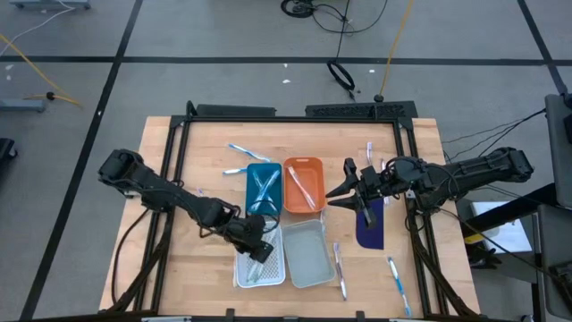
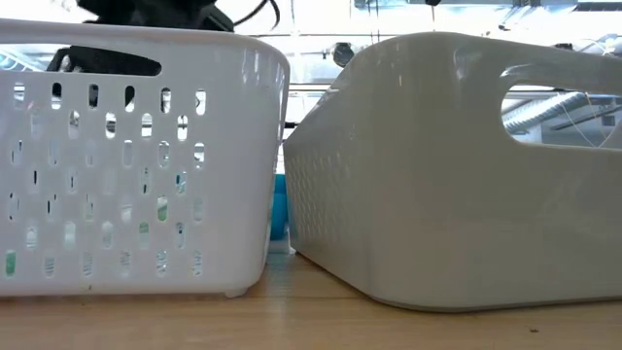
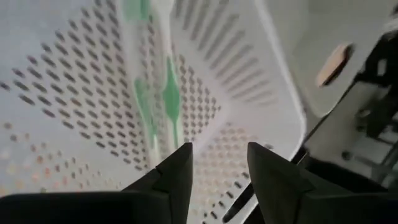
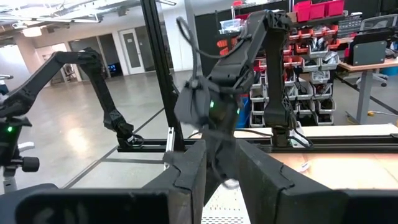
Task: Pick & Place Toothbrushes
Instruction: Put the purple toothbrush into the gray bin
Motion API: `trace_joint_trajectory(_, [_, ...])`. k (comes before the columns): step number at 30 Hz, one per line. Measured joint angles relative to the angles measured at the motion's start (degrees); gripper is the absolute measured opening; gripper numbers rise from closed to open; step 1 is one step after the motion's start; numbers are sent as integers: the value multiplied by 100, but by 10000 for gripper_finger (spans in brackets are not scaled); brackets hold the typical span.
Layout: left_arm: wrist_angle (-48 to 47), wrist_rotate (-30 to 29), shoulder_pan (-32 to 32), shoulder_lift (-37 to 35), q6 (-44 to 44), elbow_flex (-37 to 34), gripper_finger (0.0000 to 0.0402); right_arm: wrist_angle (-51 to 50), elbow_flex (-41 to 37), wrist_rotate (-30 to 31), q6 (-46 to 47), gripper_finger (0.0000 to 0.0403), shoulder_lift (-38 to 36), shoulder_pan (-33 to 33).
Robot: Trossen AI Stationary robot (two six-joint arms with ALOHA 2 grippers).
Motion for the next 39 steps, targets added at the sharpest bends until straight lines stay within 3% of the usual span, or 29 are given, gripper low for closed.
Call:
trace_joint_trajectory(9, [-294,-1440,-7,-1005,30,-2,125,-43,0,-17,0,77,2,0])
trace_joint_trajectory(15, [-1603,-2064,-13,-1523,-372,0,111,-43,0,-20,0,77,2,0])
trace_joint_trajectory(26, [-4224,-2210,-93,-1729,-1829,0,97,-41,0,-22,-2,77,2,0])
trace_joint_trajectory(39, [-3939,-1869,-94,-2007,-2113,-697,97,65,0,-7,-460,77,-32,-2])
